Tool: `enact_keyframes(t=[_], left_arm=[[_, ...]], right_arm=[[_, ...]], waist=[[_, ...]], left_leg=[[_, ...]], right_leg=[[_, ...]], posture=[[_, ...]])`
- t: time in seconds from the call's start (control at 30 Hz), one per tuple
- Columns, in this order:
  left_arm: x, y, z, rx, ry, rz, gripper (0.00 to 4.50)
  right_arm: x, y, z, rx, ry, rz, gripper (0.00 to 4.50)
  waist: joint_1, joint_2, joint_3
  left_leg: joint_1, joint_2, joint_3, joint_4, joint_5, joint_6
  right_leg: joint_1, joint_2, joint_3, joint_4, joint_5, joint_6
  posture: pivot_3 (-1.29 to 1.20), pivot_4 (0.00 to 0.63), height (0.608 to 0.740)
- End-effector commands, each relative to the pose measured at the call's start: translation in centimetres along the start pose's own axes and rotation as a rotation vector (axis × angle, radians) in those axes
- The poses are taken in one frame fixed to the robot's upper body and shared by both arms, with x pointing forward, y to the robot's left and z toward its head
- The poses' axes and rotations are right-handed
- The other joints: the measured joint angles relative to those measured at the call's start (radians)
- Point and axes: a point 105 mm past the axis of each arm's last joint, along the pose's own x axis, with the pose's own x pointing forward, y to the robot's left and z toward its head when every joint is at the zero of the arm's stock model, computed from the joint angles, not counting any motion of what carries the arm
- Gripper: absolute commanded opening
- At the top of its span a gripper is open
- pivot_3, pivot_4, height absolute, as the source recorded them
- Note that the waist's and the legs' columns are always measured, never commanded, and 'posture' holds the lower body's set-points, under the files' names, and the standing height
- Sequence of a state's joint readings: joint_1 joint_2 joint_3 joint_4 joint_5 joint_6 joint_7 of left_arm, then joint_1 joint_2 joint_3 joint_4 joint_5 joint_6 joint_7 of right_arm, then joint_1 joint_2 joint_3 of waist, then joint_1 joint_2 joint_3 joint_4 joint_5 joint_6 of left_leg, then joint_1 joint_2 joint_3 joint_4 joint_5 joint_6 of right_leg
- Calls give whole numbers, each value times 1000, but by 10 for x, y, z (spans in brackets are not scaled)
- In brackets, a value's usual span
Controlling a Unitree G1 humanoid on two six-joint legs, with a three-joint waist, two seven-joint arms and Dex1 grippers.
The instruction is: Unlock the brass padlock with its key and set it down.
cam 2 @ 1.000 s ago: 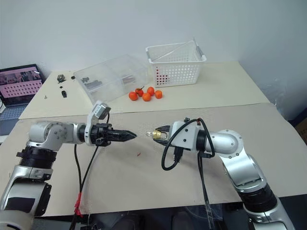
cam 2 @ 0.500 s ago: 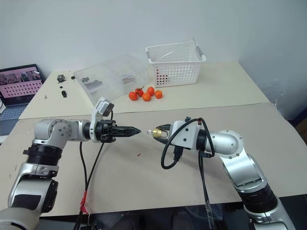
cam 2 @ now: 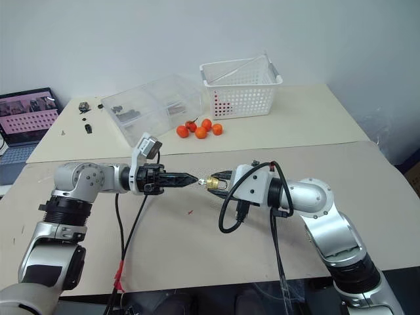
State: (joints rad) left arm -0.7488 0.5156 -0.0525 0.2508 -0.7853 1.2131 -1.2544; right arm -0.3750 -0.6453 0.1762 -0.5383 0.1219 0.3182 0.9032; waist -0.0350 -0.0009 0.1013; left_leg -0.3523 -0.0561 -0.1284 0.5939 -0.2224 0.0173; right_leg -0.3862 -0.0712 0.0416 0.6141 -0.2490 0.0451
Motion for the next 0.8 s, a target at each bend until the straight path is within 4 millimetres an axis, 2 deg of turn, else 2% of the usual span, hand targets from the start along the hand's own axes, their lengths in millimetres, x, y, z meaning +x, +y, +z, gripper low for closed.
enact_keyframes(t=[0.03, 0.27, 0.37, 0.5, 0.8], left_arm=[[7, -10, 3, 26, 11, -35, 2278], [12, -6, 3, 18, -8, -28, 2278], [12, -6, 4, 19, -12, -27, 1602], [11, -7, 5, 20, -16, -37, 55], [11, -9, 10, 21, -29, -47, 55]], right_arm=[[-2, -4, 14, -33, -40, -27, 932], [-2, -5, 15, -34, -41, -37, 932], [-1, -5, 16, -33, -42, -38, 932], [-2, -4, 16, -31, -39, -41, 932], [-3, -4, 14, -25, -31, -43, 932]], waist=[[0, 0, 0], [0, 0, 0], [1, 0, 0], [1, 0, 0], [2, 0, 0]], left_leg=[[0, 0, 0, 0, 0, 0], [0, 0, 0, 0, 0, 0], [0, 0, 0, 0, 0, 0], [0, 0, 0, 0, 0, 0], [0, 0, 0, 0, 0, 0]], right_leg=[[0, 0, 0, 0, 0, 0], [0, 0, 0, 0, 0, 0], [0, 0, 0, 0, 0, 0], [0, 0, 0, 0, 0, 0], [0, 0, 0, 0, 0, 0]], posture=[[0, 150, 740], [0, 150, 740], [0, 150, 740], [0, 150, 740], [0, 150, 740]])
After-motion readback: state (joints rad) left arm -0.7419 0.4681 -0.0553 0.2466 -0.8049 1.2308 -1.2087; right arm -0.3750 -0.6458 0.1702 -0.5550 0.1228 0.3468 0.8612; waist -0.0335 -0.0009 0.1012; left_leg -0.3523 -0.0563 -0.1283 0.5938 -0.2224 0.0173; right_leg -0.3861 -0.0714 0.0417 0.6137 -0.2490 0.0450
